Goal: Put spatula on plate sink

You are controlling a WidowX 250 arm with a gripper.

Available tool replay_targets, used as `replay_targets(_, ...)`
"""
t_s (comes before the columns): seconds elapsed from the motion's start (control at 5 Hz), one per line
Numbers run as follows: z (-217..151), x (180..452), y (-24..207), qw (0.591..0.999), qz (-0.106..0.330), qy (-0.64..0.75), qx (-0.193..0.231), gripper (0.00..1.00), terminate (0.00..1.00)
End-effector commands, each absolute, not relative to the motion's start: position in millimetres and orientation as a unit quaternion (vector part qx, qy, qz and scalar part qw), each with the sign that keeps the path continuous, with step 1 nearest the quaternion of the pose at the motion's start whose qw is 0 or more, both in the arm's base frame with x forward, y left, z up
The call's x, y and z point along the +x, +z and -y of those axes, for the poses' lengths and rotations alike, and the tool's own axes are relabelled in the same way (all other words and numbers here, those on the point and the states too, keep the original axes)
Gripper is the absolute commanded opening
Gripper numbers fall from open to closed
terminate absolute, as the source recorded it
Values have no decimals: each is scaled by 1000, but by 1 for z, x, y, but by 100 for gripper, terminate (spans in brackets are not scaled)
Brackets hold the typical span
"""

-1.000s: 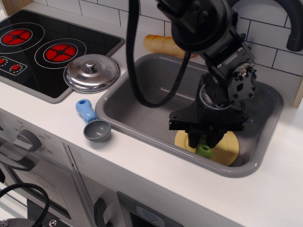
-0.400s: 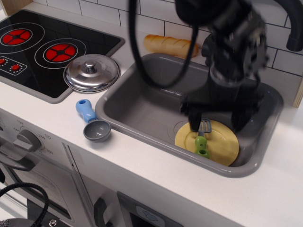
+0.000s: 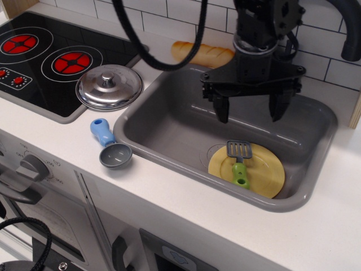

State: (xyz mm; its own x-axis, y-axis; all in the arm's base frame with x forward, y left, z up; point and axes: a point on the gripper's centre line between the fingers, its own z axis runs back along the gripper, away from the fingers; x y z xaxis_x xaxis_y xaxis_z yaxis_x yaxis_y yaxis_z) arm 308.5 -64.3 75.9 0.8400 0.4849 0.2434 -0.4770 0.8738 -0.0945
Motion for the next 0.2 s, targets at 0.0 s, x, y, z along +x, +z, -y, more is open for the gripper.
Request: replay_targets(0.0,65,313,92,956,154,249,-28,100,100)
